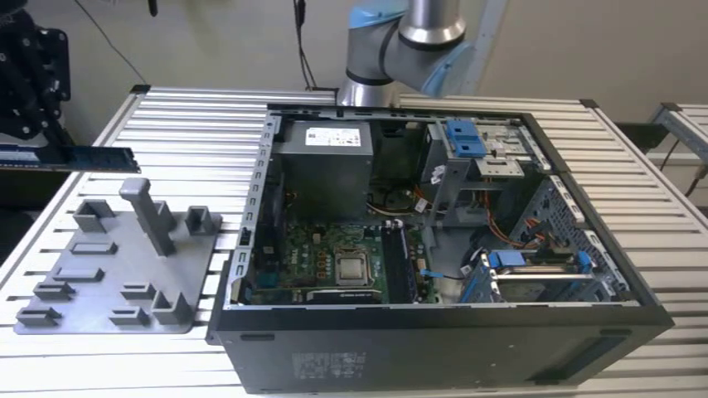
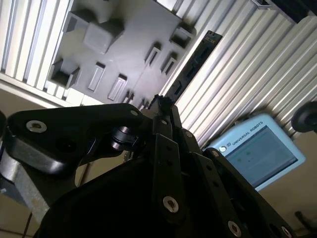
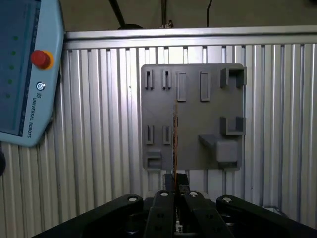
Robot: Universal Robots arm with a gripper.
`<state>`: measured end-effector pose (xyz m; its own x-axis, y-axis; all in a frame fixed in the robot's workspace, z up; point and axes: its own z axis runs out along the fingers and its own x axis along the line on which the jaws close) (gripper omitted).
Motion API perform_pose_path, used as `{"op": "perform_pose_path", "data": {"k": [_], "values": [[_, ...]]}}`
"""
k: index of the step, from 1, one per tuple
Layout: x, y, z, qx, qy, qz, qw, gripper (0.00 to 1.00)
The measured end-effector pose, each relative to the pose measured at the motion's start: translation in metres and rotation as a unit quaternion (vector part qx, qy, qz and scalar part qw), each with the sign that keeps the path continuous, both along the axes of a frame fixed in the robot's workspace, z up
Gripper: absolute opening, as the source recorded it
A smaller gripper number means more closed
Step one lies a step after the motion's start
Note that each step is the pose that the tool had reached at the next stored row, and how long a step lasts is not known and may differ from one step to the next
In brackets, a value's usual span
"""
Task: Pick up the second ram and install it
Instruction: 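Pick up the second ram and move it above second insertion slot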
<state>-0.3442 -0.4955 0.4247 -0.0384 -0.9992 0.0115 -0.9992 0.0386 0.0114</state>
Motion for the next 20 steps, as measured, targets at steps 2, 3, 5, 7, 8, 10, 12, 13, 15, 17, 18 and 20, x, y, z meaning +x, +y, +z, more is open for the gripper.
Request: {"op": "perform_pose_path", "data": {"k": [2, 3, 5, 7, 8, 10, 12, 13, 15, 17, 18, 20], "values": [[0.0045, 0.0, 0.0, 0.0, 0.0001, 0.0, 1.0, 0.14], [0.0069, 0.0, 0.0, 0.0, 0.0001, 0.0, 1.0, 0.14], [0.0121, 0.0, 0.0, 0.0, 0.0001, 0.0, 1.0, 0.14], [0.0171, 0.0, 0.0, 0.0, 0.0001, 0.0, 1.0, 0.14], [0.0196, 0.0, 0.0, 0.0, 0.0001, 0.0, 1.0, 0.14], [0.0247, 0.0, 0.0, 0.0, 0.0002, 0.0, 1.0, 0.14], [0.0297, 0.0, 0.0, 0.0, 0.0003, 0.0, 1.0, 0.14], [0.0323, 0.0, 0.0, 0.0, 0.0003, 0.0, 1.0, 0.14], [0.0375, 0.0, 0.0, 0.0, 0.0003, 0.0, 1.0, 0.14], [0.0428, 0.0, 0.0, 0.0, 0.0004, 0.0, 1.0, 0.14], [0.046, 0.0, 0.0, 0.0, 0.0005, 0.0, 1.0, 0.14], [0.0523, 0.0, 0.0, 0.0, 0.0007, 0.0, 1.0, 0.14]]}}
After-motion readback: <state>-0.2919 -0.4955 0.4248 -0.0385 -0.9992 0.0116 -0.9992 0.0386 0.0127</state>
